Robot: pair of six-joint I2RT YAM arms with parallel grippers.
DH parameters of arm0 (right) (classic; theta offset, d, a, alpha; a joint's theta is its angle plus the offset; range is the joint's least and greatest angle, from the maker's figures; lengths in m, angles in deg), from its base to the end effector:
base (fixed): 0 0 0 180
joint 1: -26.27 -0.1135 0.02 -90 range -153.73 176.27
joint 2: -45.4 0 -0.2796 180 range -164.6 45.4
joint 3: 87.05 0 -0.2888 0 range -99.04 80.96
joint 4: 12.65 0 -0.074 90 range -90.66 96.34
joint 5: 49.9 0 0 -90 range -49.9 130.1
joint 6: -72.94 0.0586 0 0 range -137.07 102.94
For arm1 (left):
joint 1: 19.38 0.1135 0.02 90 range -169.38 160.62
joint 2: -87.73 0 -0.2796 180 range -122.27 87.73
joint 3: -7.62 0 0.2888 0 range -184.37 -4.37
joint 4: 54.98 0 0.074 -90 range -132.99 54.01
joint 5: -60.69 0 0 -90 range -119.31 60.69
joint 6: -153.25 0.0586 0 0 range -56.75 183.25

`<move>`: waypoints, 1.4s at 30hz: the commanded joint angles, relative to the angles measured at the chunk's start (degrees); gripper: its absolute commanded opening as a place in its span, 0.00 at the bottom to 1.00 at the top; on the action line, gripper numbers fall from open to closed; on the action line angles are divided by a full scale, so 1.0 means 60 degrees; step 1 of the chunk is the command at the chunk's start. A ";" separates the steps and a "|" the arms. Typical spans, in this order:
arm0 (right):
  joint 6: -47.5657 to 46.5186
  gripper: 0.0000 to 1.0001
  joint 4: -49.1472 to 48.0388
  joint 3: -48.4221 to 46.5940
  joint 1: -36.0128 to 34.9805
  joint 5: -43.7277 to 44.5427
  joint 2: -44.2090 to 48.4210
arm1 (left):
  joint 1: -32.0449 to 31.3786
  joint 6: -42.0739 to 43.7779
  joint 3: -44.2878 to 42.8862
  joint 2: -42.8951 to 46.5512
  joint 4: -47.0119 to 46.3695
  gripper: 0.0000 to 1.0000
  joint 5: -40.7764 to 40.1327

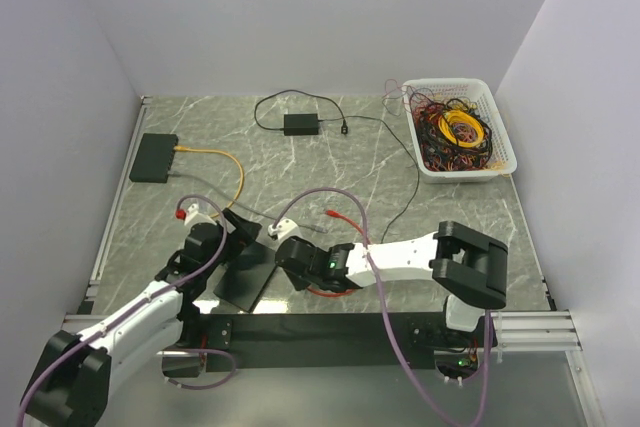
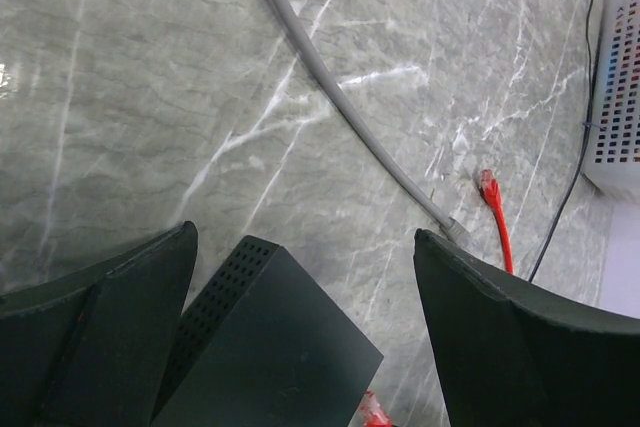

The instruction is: Insert the plug into the switch port

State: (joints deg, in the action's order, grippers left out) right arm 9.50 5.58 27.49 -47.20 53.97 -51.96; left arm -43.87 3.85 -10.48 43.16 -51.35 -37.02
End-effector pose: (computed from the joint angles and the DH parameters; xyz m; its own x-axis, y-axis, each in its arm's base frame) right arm 0.1230 0.3650 0.1377 -0.5919 -0.4688 -0.6557 -0.6957 0.7078 0.1221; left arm 0.1794 -0.0731 0.1148 -0.4950 -0.7118 -0.4983 -0.2375 0.6625 -0.7104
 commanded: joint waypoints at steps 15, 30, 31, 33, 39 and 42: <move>-0.0136 0.00 -0.0293 -0.0917 -0.0015 -0.0158 -0.0677 | -0.0357 0.0114 0.0051 -0.0393 -0.0687 0.96 0.0332; -0.0268 0.00 -0.0073 -0.1341 -0.0015 -0.0055 -0.0736 | -0.0664 0.0803 -0.0183 -0.1548 -0.1564 0.96 0.0903; -0.0282 0.00 -0.0044 -0.1356 -0.0030 -0.0041 -0.0736 | -0.0722 0.0788 -0.0183 -0.1637 -0.1653 0.96 0.0947; -0.0297 0.00 -0.0029 -0.1386 -0.0030 0.0017 -0.0721 | -0.0767 0.0774 -0.0183 -0.1900 -0.1930 0.96 0.1035; -0.0341 0.00 -0.0059 -0.1342 -0.0132 0.0164 -0.0751 | -0.0928 0.0978 -0.0519 -0.2924 -0.2225 0.96 0.1211; -0.0341 0.00 -0.0073 -0.1313 -0.0220 0.0325 -0.0736 | -0.1030 0.0993 -0.0578 -0.3379 -0.2503 0.96 0.1357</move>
State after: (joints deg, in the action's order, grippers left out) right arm 7.91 9.67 22.46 -47.70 53.92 -56.20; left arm -48.33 10.04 -13.43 25.96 -67.44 -34.46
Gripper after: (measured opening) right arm 0.197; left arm 0.964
